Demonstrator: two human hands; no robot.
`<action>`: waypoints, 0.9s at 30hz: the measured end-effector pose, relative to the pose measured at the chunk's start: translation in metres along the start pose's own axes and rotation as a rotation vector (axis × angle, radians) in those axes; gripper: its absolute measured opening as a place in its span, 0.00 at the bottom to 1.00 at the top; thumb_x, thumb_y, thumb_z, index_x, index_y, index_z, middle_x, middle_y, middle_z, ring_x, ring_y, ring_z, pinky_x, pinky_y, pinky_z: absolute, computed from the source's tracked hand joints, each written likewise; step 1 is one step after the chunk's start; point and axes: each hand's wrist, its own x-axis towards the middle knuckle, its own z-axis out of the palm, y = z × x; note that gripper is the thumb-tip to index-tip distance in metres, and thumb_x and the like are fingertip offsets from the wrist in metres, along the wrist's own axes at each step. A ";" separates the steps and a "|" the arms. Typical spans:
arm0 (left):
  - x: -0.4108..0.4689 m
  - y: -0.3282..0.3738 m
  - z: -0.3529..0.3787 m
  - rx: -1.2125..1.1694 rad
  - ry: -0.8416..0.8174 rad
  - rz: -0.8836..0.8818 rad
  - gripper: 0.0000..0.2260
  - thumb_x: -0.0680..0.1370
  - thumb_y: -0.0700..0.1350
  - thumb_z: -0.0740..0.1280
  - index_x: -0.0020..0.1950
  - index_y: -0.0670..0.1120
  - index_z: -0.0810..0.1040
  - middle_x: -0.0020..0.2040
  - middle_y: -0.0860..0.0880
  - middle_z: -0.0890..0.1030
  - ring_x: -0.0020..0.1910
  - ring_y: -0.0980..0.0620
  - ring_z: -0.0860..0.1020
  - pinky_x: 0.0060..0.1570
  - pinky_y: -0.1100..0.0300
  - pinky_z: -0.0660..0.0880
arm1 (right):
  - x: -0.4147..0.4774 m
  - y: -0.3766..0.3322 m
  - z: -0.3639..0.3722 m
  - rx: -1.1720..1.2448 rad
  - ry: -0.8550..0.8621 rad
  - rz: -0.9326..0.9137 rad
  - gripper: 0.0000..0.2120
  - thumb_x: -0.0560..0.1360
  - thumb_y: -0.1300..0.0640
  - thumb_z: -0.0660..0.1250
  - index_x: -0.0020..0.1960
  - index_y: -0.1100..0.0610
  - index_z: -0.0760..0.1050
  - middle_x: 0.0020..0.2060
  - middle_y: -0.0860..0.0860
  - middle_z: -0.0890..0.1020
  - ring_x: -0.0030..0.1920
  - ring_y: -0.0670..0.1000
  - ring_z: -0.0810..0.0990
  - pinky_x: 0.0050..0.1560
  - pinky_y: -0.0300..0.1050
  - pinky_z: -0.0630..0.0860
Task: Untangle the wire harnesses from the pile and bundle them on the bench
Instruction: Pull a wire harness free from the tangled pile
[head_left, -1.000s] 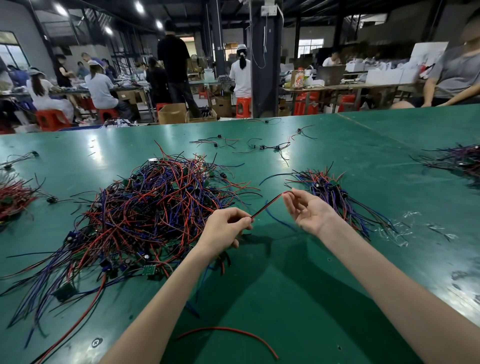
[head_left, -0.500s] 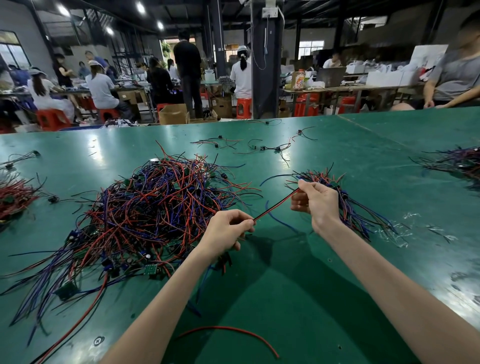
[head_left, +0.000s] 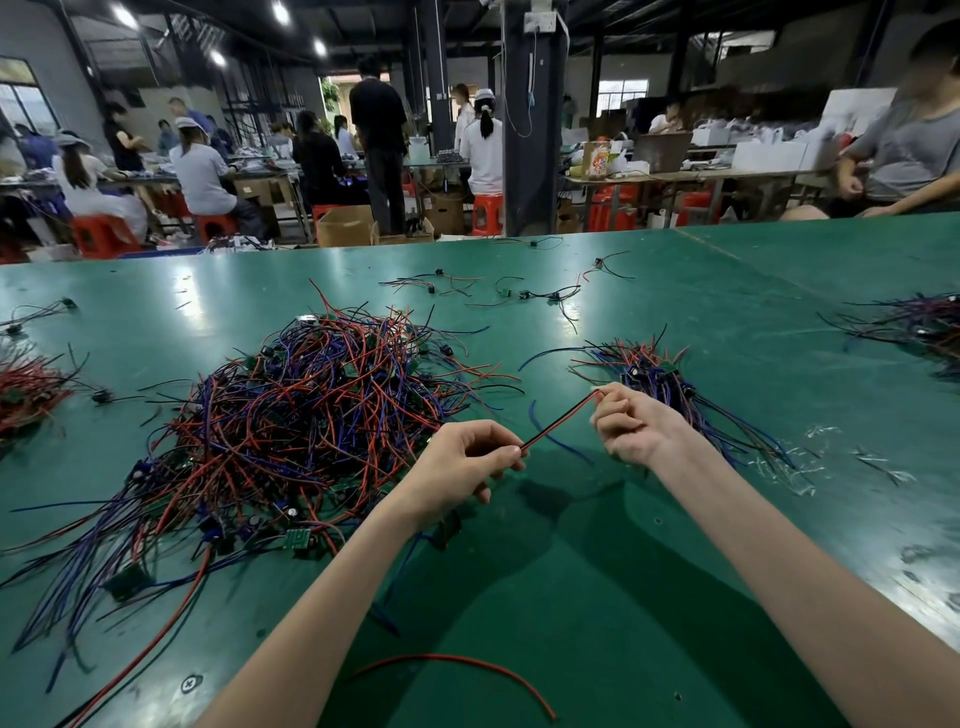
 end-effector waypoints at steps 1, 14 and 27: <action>0.000 0.000 0.000 -0.003 -0.004 0.002 0.07 0.77 0.37 0.67 0.42 0.47 0.80 0.35 0.52 0.83 0.32 0.59 0.75 0.25 0.66 0.71 | 0.000 -0.001 -0.001 0.006 0.007 0.024 0.20 0.79 0.62 0.58 0.28 0.61 0.68 0.16 0.49 0.66 0.12 0.43 0.62 0.15 0.36 0.64; -0.003 -0.002 -0.003 0.068 0.023 -0.028 0.05 0.78 0.39 0.67 0.43 0.47 0.80 0.35 0.53 0.83 0.34 0.59 0.74 0.25 0.64 0.71 | 0.000 0.008 0.003 -0.475 0.086 -0.402 0.09 0.78 0.59 0.64 0.41 0.62 0.71 0.31 0.56 0.77 0.28 0.51 0.78 0.25 0.40 0.77; -0.005 0.002 -0.001 0.072 0.008 -0.025 0.05 0.78 0.38 0.67 0.44 0.46 0.80 0.35 0.53 0.82 0.33 0.58 0.73 0.24 0.64 0.71 | -0.001 0.013 0.001 -0.052 0.031 -0.058 0.15 0.76 0.66 0.64 0.32 0.69 0.77 0.24 0.60 0.78 0.19 0.49 0.77 0.20 0.34 0.73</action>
